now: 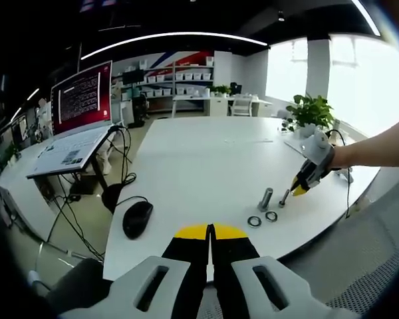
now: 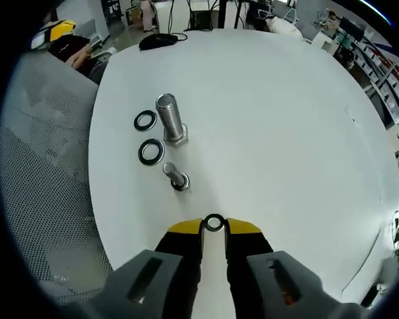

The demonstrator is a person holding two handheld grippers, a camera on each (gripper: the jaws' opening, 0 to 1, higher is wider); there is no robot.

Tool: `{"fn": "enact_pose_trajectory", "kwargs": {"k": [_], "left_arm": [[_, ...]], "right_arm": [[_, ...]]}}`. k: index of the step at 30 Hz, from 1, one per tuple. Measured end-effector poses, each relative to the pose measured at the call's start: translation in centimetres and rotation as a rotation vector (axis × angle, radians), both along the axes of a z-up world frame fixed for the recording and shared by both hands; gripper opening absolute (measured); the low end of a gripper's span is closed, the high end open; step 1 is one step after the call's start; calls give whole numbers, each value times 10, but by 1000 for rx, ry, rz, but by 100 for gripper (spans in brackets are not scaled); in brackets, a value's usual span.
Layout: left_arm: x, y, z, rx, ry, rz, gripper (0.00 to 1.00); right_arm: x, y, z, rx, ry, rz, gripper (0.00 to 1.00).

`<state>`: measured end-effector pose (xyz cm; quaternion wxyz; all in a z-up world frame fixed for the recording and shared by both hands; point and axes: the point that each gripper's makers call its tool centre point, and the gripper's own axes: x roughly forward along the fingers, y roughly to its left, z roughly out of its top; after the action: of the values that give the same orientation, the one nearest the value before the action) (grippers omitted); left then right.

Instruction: Place the washer onto the threaded stud by aligning its center hole with the stud, sliding it down to the base, and recovering from edge contact or off-axis alignment until the washer reaches the visible bottom stop.

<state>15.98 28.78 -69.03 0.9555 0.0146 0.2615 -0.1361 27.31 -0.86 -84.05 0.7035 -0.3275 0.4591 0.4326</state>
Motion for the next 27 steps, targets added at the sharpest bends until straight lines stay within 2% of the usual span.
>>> {"fn": "enact_pose_trajectory", "kwargs": {"k": [5,14,20,27], "left_arm": [[0,0,0,0,-1,1,0],[0,0,0,-1,-2,3,0],[0,0,0,-1,-2,5,0],[0,1,1,-2,-4,7,0]], "right_arm": [[-2,12,18,38,1,26,14],[-11,36,40,77,12,87,14],[-14,50,41,77,27,123,14],[-17,53,35,46,57,144,14]]}}
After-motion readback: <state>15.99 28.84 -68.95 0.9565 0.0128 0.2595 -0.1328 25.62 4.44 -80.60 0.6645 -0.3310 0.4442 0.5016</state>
